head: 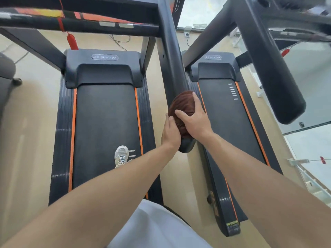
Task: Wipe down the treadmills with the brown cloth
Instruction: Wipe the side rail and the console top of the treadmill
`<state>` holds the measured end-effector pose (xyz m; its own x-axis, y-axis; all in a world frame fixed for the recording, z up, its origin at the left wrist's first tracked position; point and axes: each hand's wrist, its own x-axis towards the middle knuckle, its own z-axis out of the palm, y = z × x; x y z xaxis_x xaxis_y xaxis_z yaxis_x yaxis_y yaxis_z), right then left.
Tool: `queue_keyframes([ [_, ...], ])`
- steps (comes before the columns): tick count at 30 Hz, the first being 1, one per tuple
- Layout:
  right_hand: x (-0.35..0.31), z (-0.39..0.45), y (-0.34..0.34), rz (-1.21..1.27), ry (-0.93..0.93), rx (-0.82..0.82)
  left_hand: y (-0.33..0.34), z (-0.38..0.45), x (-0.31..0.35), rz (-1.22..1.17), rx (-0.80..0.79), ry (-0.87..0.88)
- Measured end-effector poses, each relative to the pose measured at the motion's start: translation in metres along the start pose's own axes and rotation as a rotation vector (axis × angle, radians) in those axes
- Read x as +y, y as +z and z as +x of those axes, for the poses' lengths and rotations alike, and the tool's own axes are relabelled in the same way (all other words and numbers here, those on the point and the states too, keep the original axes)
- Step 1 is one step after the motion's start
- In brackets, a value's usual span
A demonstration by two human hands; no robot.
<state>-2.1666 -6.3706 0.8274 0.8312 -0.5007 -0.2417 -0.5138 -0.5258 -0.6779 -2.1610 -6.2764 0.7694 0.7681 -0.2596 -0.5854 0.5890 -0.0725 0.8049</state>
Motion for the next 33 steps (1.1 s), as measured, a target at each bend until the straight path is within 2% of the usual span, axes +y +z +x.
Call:
queue_keyframes([
  [8,0.027,-0.043,0.021,0.175,-0.031,0.176,0.005,-0.028,-0.026,-0.015,0.050,0.010],
  [11,0.029,-0.045,0.025,0.164,-0.061,0.250,0.006,-0.029,-0.026,-0.023,0.066,-0.007],
  [16,0.034,-0.039,0.023,0.087,-0.055,0.191,0.010,-0.025,-0.031,-0.033,0.114,0.071],
  [19,0.031,-0.038,0.017,0.008,-0.021,0.138,0.007,-0.028,-0.029,0.024,0.082,0.074],
  [22,0.026,-0.039,0.015,-0.017,-0.022,0.130,-0.005,-0.024,-0.026,0.098,-0.016,0.091],
  [24,0.026,-0.041,0.017,-0.017,-0.027,0.156,-0.018,-0.021,-0.021,0.266,-0.080,0.113],
  [27,0.024,-0.043,0.019,-0.019,-0.034,0.172,-0.038,-0.019,-0.008,0.474,-0.037,0.101],
  [30,0.023,-0.045,0.019,-0.064,-0.034,0.205,-0.050,-0.022,0.006,0.415,-0.071,0.058],
  [33,0.024,-0.048,0.020,-0.096,0.017,0.260,-0.057,-0.024,0.023,0.385,-0.106,0.084],
])
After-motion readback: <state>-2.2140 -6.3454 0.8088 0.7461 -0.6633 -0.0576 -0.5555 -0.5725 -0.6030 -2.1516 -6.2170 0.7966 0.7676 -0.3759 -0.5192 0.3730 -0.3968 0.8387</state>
